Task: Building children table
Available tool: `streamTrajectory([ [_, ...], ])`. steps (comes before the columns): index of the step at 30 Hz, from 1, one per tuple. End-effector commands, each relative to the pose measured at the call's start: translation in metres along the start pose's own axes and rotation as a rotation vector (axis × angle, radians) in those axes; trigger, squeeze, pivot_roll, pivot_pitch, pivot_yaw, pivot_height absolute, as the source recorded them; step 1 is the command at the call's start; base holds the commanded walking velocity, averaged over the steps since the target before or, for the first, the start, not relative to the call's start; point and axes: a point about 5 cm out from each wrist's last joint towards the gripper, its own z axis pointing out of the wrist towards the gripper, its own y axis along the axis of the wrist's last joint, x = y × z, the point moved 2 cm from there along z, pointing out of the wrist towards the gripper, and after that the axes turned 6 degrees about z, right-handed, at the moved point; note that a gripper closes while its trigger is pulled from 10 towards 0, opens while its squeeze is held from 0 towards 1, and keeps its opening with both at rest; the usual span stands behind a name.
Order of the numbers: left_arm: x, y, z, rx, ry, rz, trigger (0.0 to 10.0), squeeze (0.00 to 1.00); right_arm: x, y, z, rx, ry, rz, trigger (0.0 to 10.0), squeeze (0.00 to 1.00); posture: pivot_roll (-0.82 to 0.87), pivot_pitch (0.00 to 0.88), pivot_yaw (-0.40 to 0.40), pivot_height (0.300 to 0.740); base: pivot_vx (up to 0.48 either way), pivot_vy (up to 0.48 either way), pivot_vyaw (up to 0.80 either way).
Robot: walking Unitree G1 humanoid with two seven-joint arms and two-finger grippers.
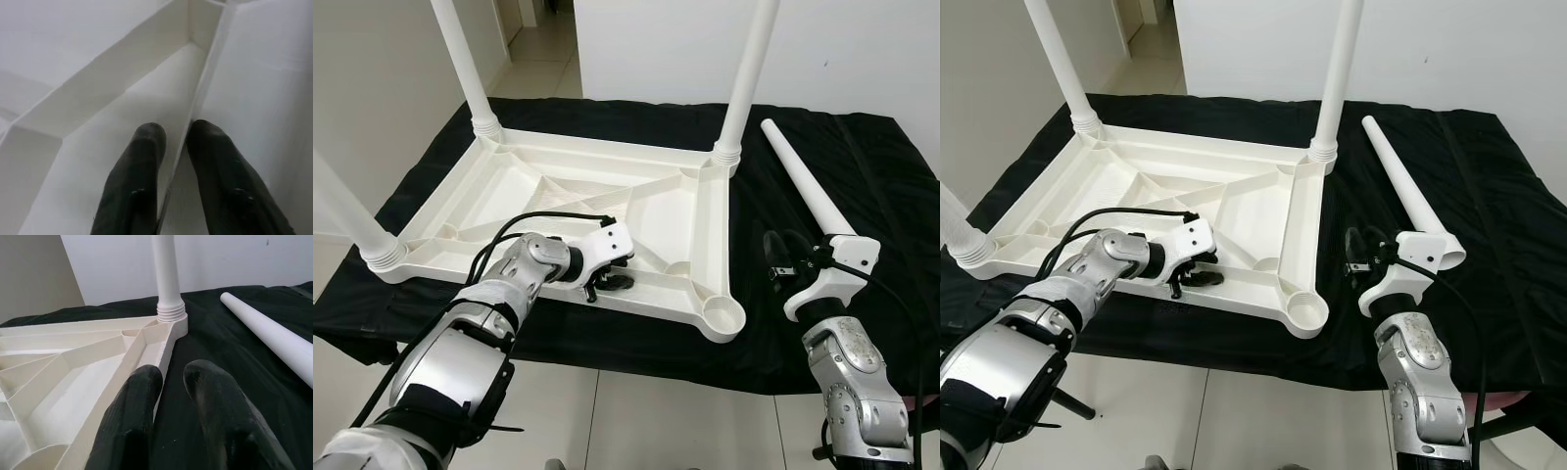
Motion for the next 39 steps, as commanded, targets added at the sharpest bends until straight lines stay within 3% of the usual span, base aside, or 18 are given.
streamTrajectory([
  [1,0.002,-0.010,-0.003,0.027,0.051,-0.050,0.0,0.00,-0.001,-0.002,0.001,0.004,-0.008,0.005,10.0,0.00,-0.16,0.033,0.081,0.740,0.000,0.000,0.00],
  [12,0.007,-0.007,-0.002,0.022,0.100,-0.067,0.0,0.00,-0.001,-0.002,0.001,0.002,-0.007,0.006,10.0,0.00,-0.16,0.031,0.079,0.740,0.000,0.000,0.00],
  [13,0.008,-0.005,-0.002,0.021,0.114,-0.072,1.9,0.00,-0.001,-0.003,0.002,0.002,-0.006,0.007,10.0,0.00,-0.16,0.031,0.079,0.740,0.000,0.000,0.00],
  [14,0.006,-0.003,0.000,0.010,0.109,-0.068,10.0,0.00,0.000,-0.003,0.002,0.001,-0.004,0.007,10.0,0.00,-0.16,0.031,0.077,0.740,0.000,0.000,0.00],
  [18,0.001,-0.001,0.003,-0.011,0.082,-0.058,10.0,0.00,0.000,-0.003,0.003,0.001,-0.003,0.007,10.0,0.00,-0.16,0.031,0.077,0.740,0.000,0.000,0.00],
  [19,-0.002,0.000,0.004,-0.027,0.067,-0.059,10.0,0.88,-0.001,-0.003,0.003,0.001,-0.004,0.006,10.0,0.00,-0.16,0.031,0.077,0.740,0.000,0.000,0.00],
  [20,-0.004,0.001,0.004,-0.041,0.051,-0.061,10.0,1.00,-0.001,-0.004,0.003,0.001,-0.007,0.005,10.0,0.00,-0.16,0.031,0.077,0.740,0.000,0.000,0.00],
  [26,-0.007,0.009,0.003,-0.098,0.024,-0.021,10.0,1.00,-0.003,-0.006,0.005,-0.001,-0.030,0.003,10.0,0.00,-0.16,0.031,0.077,0.740,0.000,0.000,0.00],
  [27,-0.007,0.014,0.002,-0.123,0.022,-0.020,10.0,0.75,-0.005,-0.007,0.006,-0.004,-0.047,0.000,10.0,0.00,-0.16,0.031,0.077,0.740,0.000,0.000,0.00],
  [28,-0.007,0.030,-0.002,-0.226,0.018,-0.039,10.0,0.00,-0.012,-0.010,0.011,-0.012,-0.111,-0.011,10.0,0.00,-0.16,0.031,0.077,0.740,0.000,0.000,0.00],
  [33,-0.006,0.037,-0.004,-0.265,0.018,-0.053,10.0,0.00,-0.015,-0.010,0.012,-0.016,-0.133,-0.018,10.0,0.00,-0.16,0.031,0.077,0.740,0.000,0.000,0.00],
  [35,0.003,0.062,-0.015,-0.411,0.094,-0.129,10.0,0.00,-0.021,-0.013,0.021,-0.027,-0.202,-0.020,10.0,0.00,-0.13,0.010,0.069,0.740,0.000,0.000,0.00],
  [36,0.003,0.062,-0.015,-0.411,0.094,-0.129,10.0,0.00,-0.021,-0.013,0.021,-0.027,-0.202,-0.020,10.0,0.00,-0.13,0.010,0.069,0.740,0.000,0.000,0.00],
  [38,0.013,0.082,-0.029,-0.529,0.192,-0.194,10.0,0.00,-0.025,-0.015,0.029,-0.036,-0.266,-0.020,10.0,0.00,-0.12,0.001,0.057,0.740,0.000,0.000,0.00],
  [39,0.013,0.082,-0.029,-0.529,0.192,-0.194,10.0,0.00,-0.025,-0.015,0.029,-0.036,-0.266,-0.020,10.0,0.00,-0.12,0.001,0.057,0.740,0.000,0.000,0.00],
])
